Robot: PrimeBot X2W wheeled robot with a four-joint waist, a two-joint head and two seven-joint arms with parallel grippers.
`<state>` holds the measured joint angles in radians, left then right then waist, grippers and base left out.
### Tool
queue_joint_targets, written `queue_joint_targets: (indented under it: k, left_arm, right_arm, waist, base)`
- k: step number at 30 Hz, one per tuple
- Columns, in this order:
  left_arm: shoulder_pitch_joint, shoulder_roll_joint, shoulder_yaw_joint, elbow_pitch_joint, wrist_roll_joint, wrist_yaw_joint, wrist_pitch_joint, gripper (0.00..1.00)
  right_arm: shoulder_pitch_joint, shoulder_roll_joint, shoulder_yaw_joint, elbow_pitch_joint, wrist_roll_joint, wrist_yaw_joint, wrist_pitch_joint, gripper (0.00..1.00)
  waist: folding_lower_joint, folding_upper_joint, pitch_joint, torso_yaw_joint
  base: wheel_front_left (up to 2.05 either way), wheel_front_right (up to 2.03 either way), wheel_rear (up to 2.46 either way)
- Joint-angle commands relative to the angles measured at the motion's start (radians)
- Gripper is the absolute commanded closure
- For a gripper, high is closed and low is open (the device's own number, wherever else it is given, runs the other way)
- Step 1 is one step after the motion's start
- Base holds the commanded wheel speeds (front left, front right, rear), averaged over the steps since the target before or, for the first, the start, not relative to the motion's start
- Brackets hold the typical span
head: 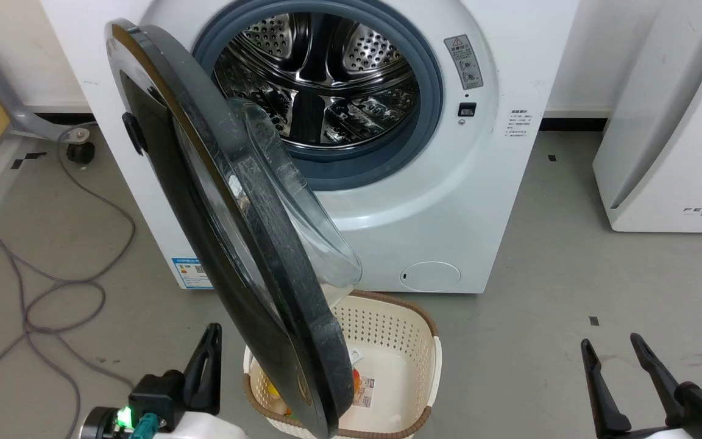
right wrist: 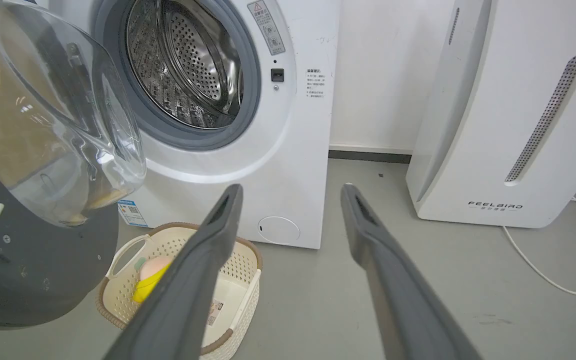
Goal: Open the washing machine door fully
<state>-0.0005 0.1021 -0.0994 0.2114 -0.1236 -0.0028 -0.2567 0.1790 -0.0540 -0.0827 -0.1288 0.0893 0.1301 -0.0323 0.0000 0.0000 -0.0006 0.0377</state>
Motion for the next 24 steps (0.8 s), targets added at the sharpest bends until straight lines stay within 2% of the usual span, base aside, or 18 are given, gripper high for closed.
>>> queue_joint_targets:
  k: [1, 7, 24]
  left_arm:
    - [0.000, 0.005, 0.005, -0.017, 0.003, 0.002, -0.005, 1.00]
    - [-0.021, 0.010, 0.019, -0.126, 0.008, 0.012, -0.005, 1.00]
    - [-0.147, 0.030, 0.040, -0.577, 0.059, 0.028, -0.005, 1.00]
  right_arm:
    - [0.004, 0.004, 0.001, 0.005, 0.002, 0.001, -0.001, 0.00]
    - [0.007, 0.004, -0.003, 0.009, 0.007, 0.001, 0.004, 0.00]
    - [0.009, 0.004, -0.012, 0.014, 0.006, 0.001, 0.012, 0.00]
  waist:
    - [0.0000, 0.0000, 0.000, 0.001]
    - [0.0000, 0.0000, -0.002, 0.006]
    - [0.0000, 0.0000, 0.000, 0.006]
  base:
    - [0.00, 0.00, 0.00]
    - [0.00, 0.00, 0.00]
    - [0.00, 0.00, 0.00]
